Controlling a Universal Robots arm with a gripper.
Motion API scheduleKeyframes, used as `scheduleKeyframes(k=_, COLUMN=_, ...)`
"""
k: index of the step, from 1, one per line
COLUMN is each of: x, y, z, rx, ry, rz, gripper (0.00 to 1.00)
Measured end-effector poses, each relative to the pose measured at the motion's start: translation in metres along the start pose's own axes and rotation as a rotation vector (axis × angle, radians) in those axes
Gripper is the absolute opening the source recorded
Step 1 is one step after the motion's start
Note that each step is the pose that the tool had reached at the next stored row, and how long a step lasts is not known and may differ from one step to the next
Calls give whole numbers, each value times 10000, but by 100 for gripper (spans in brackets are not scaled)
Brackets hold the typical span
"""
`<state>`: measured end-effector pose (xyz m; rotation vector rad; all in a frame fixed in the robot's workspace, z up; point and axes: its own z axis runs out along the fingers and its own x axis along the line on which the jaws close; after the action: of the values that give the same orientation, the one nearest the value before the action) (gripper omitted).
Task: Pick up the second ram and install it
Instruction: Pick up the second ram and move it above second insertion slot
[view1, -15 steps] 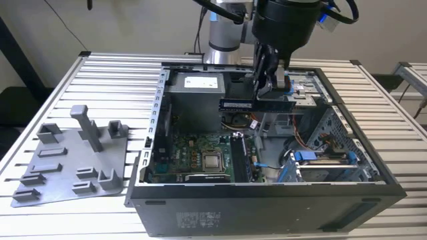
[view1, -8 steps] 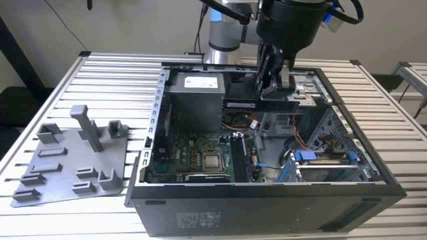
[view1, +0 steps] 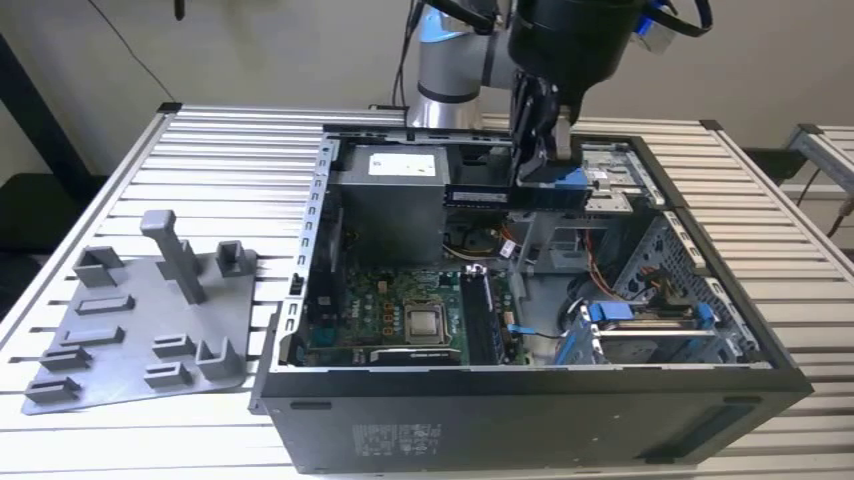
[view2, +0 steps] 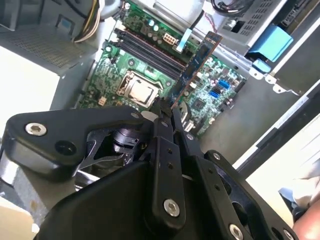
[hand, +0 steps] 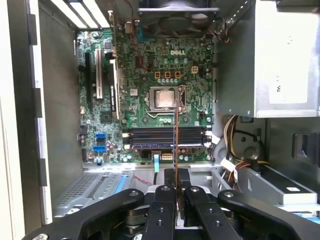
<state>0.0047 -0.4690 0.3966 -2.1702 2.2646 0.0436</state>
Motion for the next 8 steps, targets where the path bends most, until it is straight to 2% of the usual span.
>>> scheduleKeyframes(k=8, x=-234, y=10, z=5, rx=0, ry=1, rz=7, gripper=14)
